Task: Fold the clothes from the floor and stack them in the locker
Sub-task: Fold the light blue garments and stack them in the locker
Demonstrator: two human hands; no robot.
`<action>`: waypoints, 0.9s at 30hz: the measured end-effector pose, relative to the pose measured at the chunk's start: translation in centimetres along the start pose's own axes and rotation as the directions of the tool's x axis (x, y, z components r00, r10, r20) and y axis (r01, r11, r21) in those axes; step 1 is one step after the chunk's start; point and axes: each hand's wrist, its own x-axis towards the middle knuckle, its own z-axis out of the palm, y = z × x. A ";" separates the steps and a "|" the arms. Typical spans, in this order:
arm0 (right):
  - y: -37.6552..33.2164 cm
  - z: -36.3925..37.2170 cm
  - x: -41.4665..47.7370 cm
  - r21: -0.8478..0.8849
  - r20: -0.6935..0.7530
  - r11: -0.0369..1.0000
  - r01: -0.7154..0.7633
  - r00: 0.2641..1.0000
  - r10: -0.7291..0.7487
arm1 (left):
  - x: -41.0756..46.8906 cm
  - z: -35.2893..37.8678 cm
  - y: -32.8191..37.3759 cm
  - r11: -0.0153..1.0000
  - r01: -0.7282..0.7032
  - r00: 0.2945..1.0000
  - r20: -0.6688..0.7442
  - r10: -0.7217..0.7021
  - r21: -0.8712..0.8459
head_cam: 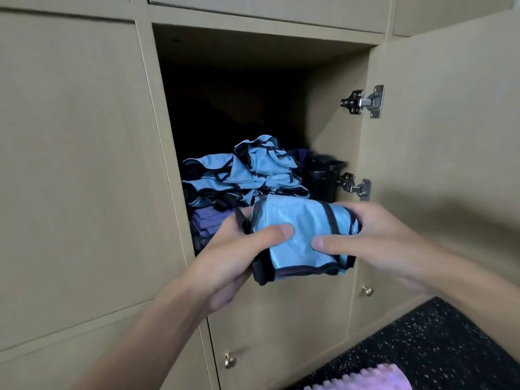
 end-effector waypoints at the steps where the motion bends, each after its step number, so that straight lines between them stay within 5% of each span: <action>1: 0.2 -0.1 1.2 0.020 -0.019 1.000 0.009 1.000 -0.009 | 0.8 -0.3 0.1 0.999 -0.015 1.000 -0.001 0.015 0.040; 8: 0.7 0.5 10.5 0.077 -0.106 0.990 0.116 0.989 -0.108 | 6.1 -2.4 0.6 0.977 -0.206 0.960 -0.181 0.213 0.060; 13: 0.0 1.7 16.5 0.057 -0.108 0.976 0.210 0.973 -0.203 | 10.2 -3.8 0.7 0.919 -0.361 0.816 -0.424 0.392 0.155; 21: -2.7 3.5 24.2 0.083 -0.157 0.940 0.330 0.936 -0.314 | 14.6 -5.3 2.9 0.729 -0.377 0.579 -0.469 0.667 0.571; 27: -2.8 5.7 29.0 0.036 -0.162 0.942 0.334 0.932 -0.324 | 18.0 -7.9 3.3 0.716 -0.242 0.483 -0.558 0.675 0.655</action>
